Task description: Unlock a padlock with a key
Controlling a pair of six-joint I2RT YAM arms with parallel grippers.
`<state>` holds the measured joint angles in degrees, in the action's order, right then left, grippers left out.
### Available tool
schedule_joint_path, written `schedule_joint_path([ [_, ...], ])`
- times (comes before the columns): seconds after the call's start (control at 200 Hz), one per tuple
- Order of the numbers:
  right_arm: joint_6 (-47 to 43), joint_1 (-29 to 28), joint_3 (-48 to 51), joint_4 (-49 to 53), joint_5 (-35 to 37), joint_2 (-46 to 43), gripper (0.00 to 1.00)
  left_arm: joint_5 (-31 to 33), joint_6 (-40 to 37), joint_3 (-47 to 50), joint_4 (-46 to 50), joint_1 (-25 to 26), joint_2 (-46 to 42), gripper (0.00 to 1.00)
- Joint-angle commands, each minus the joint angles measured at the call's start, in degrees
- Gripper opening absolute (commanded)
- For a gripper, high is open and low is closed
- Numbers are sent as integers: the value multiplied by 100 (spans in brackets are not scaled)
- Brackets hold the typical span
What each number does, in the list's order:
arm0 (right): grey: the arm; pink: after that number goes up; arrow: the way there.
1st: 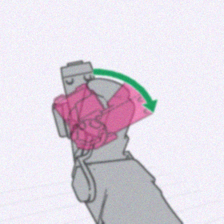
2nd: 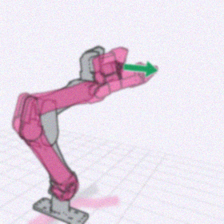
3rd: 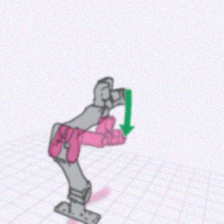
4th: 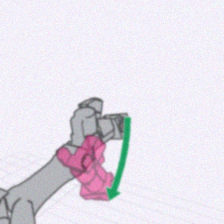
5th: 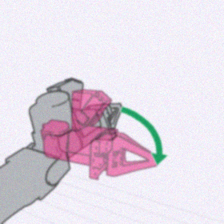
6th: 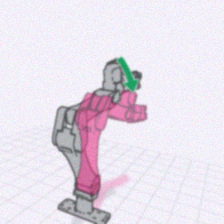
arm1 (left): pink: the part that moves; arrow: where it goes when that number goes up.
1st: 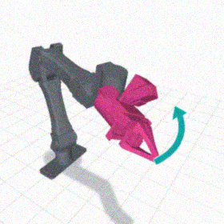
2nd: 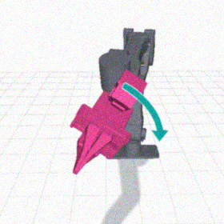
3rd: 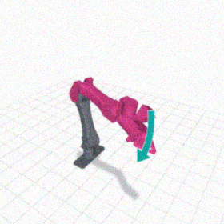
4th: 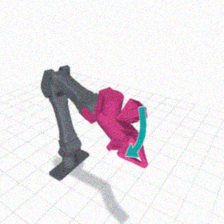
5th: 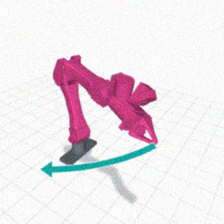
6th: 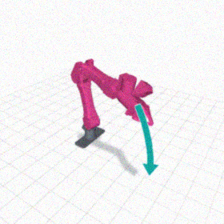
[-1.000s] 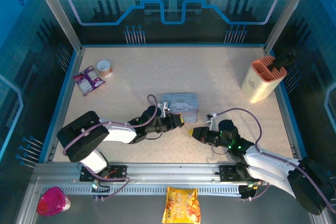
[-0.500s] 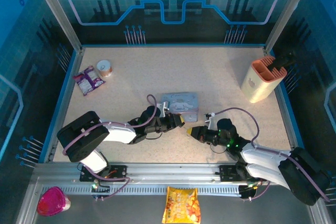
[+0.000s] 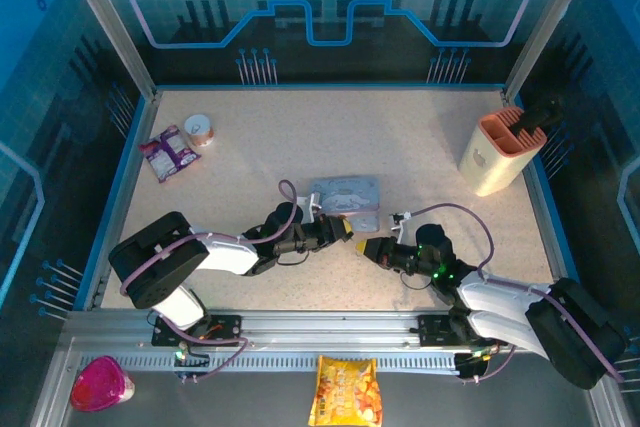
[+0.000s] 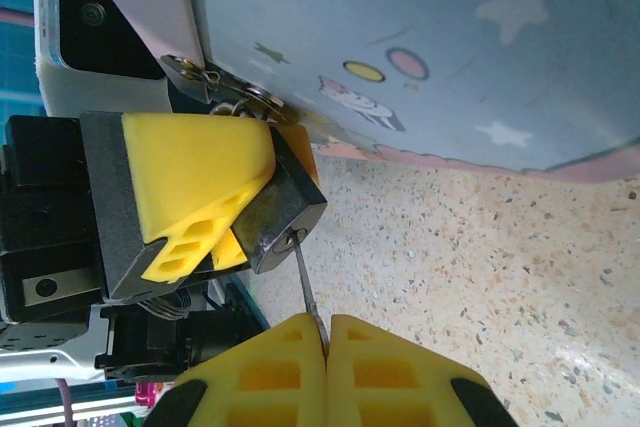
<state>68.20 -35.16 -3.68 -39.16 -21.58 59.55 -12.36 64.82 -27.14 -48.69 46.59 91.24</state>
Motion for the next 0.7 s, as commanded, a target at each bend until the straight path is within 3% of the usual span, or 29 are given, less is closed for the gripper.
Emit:
schedule_joint_path([
  [0.0, 58, 88, 78, -320, -90, 21, 0, -194, 93, 15, -624, -32, -13, 0],
  [0.695, 241, 158, 115, -738, -101, 62, 0, -295, 478, 205, -1375, -31, -16, 0],
])
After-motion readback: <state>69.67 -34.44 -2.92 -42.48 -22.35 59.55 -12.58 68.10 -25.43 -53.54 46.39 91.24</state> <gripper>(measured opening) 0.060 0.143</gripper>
